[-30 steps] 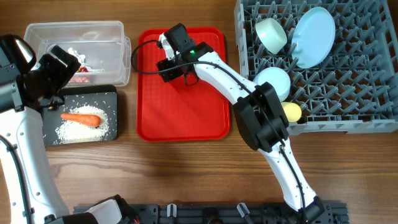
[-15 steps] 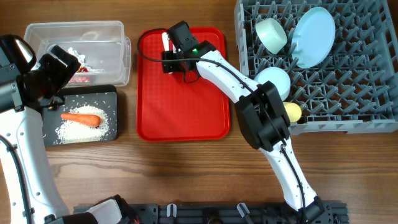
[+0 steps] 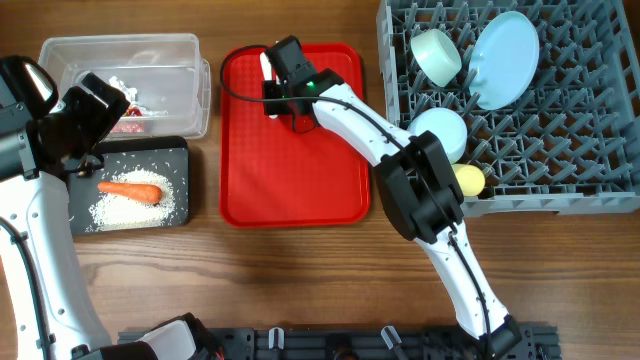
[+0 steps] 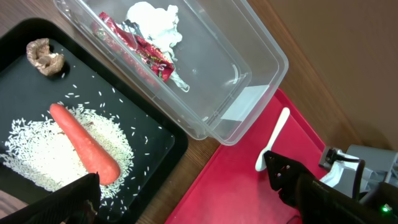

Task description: Sort waste into correct bins and load items into the dishwasher rack

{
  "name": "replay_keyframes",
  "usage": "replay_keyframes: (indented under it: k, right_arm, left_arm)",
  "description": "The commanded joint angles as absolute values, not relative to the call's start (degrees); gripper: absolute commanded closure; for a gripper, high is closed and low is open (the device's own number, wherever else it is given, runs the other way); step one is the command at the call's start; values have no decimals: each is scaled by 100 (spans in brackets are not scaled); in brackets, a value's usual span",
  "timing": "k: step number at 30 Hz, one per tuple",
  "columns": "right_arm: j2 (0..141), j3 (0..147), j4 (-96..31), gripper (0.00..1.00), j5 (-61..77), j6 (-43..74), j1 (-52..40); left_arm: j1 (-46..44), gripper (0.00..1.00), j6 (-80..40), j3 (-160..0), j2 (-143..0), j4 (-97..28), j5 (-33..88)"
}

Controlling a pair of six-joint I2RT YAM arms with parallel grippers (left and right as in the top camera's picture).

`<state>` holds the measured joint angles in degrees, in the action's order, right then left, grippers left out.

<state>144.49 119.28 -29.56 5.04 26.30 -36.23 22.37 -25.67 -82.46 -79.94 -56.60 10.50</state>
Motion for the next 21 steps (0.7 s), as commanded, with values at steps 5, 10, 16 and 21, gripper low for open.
replay_keyframes:
  k: [5, 10, 16, 21]
  right_arm:
    - [14792, 11843, -3057, 60, 648, 2718, -3693]
    - [14857, 11843, -3092, 71, 672, 2766, -3695]
    - [14894, 11843, -3092, 83, 836, 2869, -3695]
    - [14894, 11843, -3092, 94, 967, 2864, -3695]
  left_arm:
    - [2274, 0, -2598, -8252, -8027, -5645, 1037]
    - [2274, 0, -2596, -8252, -8027, -5645, 1037]
    - [2274, 0, -2598, -8252, -8027, -5645, 1037]
    - [2274, 0, -2598, -8252, -8027, -5645, 1037]
